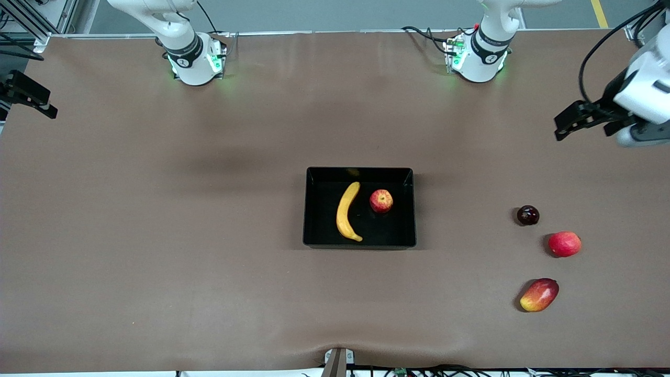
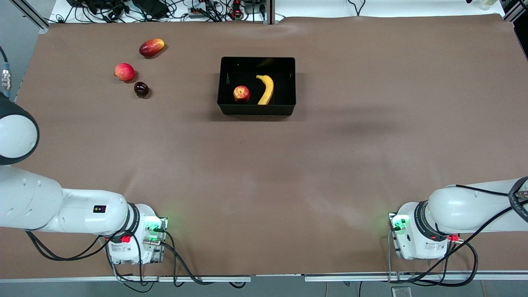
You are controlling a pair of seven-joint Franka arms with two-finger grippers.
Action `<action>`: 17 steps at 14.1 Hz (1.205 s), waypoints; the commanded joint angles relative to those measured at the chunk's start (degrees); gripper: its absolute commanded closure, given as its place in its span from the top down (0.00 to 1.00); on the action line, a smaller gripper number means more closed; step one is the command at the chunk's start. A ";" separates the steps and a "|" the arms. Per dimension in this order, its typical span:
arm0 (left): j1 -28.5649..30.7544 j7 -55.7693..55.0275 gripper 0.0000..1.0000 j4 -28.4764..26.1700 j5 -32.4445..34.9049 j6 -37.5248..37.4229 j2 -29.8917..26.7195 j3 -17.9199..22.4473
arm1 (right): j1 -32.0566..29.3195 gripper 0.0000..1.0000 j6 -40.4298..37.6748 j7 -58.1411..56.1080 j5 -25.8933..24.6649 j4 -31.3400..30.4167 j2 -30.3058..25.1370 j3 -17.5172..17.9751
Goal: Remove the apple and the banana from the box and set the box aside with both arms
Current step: 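Move the left gripper from rest toward the black tray, then lower the left gripper onto the red-yellow apple in the tray and grasp it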
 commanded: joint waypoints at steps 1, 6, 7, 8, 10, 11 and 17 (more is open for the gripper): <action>-1.36 -1.82 1.00 -2.01 4.20 0.54 2.35 -3.00 | 0.09 1.00 -0.40 -0.41 -0.41 0.21 -0.11 0.01; -3.99 -19.37 1.00 -3.77 3.86 6.07 9.12 -9.42 | 0.09 1.00 -0.49 -0.41 -0.32 0.21 -0.11 0.01; -4.78 -23.14 1.00 -4.30 3.68 8.09 10.78 -9.78 | 0.00 1.00 -0.40 -0.41 -0.32 0.21 -0.11 0.01; -5.66 -26.48 1.00 -4.74 2.90 10.63 12.72 -10.39 | 0.00 1.00 -0.40 -0.41 -0.32 0.21 -0.11 -0.07; -8.64 -32.55 1.00 -5.53 2.45 17.48 16.23 -10.83 | 0.00 1.00 -0.49 -0.41 -0.32 0.21 -0.02 -0.07; -10.22 -36.32 1.00 -5.45 2.45 21.17 18.69 -10.75 | 0.00 1.00 -0.49 -0.41 -0.32 0.21 -0.02 -0.07; -16.03 -46.62 1.00 -5.09 2.80 37.18 29.68 -10.75 | -0.09 1.00 -0.49 -0.41 -0.32 0.21 -0.02 -0.07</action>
